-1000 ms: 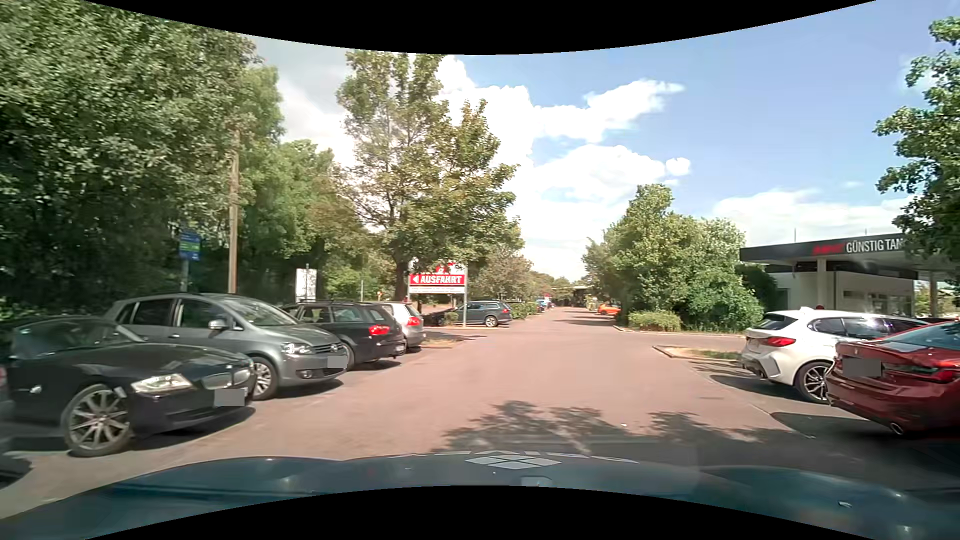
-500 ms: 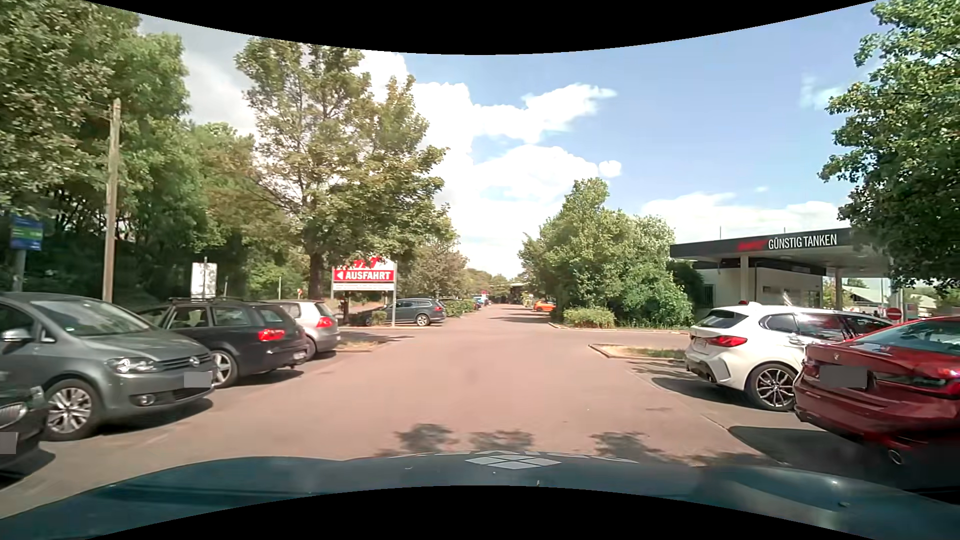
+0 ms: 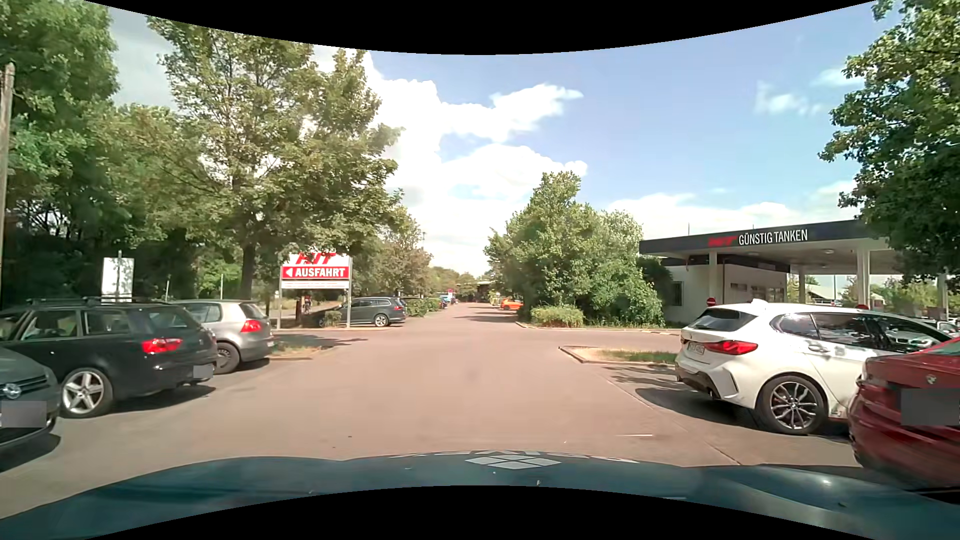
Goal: Follow the waypoints while adhering to traffic rules and regulations
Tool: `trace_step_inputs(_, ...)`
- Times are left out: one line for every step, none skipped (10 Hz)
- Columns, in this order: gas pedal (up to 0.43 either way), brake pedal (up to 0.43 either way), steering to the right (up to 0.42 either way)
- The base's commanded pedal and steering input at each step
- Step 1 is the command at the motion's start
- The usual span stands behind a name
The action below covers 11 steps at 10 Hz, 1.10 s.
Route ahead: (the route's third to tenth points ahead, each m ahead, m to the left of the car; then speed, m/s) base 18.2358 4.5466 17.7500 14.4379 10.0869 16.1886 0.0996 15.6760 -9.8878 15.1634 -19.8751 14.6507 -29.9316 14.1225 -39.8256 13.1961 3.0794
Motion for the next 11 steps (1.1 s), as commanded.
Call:
trace_step_inputs(0.067,0.000,0.060)
trace_step_inputs(0.059,0.000,0.039)
trace_step_inputs(0.059,0.000,0.028)
trace_step_inputs(0.008,0.000,0.019)
trace_step_inputs(0.000,0.000,0.010)
trace_step_inputs(0.000,0.000,0.004)
trace_step_inputs(0.000,0.000,0.003)
trace_step_inputs(0.000,0.000,0.001)
trace_step_inputs(0.000,0.000,0.000)
trace_step_inputs(0.000,0.000,-0.004)
trace_step_inputs(0.000,0.000,-0.005)
